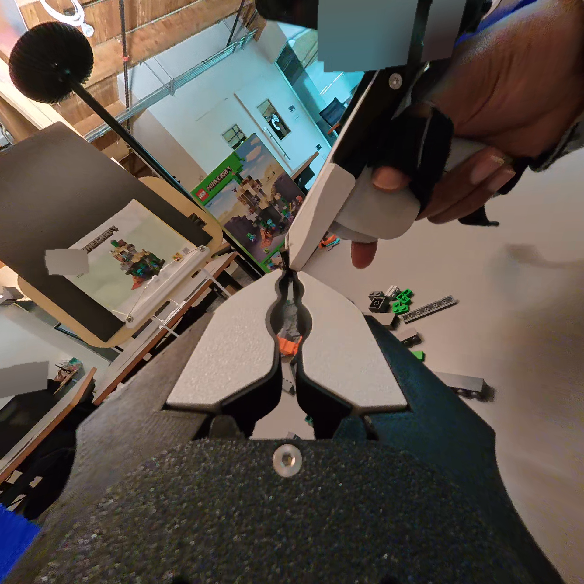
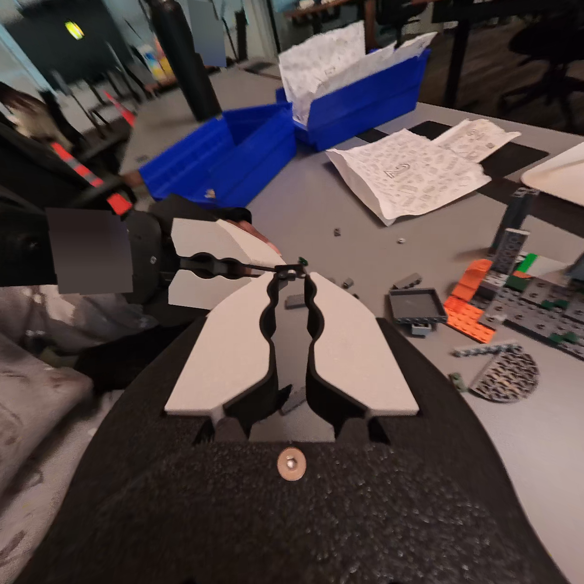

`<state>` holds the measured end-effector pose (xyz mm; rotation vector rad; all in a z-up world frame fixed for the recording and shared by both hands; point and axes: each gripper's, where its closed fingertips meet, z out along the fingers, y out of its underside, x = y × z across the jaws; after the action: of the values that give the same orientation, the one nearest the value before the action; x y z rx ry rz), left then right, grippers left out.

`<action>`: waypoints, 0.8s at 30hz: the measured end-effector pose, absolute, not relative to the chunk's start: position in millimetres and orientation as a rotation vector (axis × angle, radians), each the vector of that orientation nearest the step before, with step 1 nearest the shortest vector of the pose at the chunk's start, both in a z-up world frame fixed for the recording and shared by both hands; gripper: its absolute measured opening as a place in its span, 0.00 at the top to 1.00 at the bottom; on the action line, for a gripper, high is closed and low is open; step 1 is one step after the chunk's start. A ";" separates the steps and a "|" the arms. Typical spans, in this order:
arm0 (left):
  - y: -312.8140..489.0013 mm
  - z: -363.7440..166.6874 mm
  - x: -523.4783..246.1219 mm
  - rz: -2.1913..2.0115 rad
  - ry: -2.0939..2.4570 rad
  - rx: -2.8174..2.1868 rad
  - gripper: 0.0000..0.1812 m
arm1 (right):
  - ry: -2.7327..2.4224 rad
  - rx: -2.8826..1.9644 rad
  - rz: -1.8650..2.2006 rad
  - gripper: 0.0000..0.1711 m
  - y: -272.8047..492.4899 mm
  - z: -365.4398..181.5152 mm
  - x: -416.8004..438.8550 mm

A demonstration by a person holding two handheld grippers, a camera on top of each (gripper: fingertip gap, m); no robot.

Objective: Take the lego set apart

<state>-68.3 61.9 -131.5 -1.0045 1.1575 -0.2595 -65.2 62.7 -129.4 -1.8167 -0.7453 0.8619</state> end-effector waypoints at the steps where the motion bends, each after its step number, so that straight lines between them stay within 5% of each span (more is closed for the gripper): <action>1: 61.4 -132.6 -67.3 -0.260 1.161 -1.004 0.98 | -0.758 -1.826 0.822 0.91 62.3 -130.1 -63.8; 24: 66.0 -141.0 -63.6 0.017 1.260 -1.003 0.99 | -0.742 -1.869 0.939 0.92 60.9 -147.9 -65.9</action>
<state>-63.6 66.0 -141.0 -1.0027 1.2602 0.0172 -65.9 60.9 -147.9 -1.8694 -0.7420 0.9388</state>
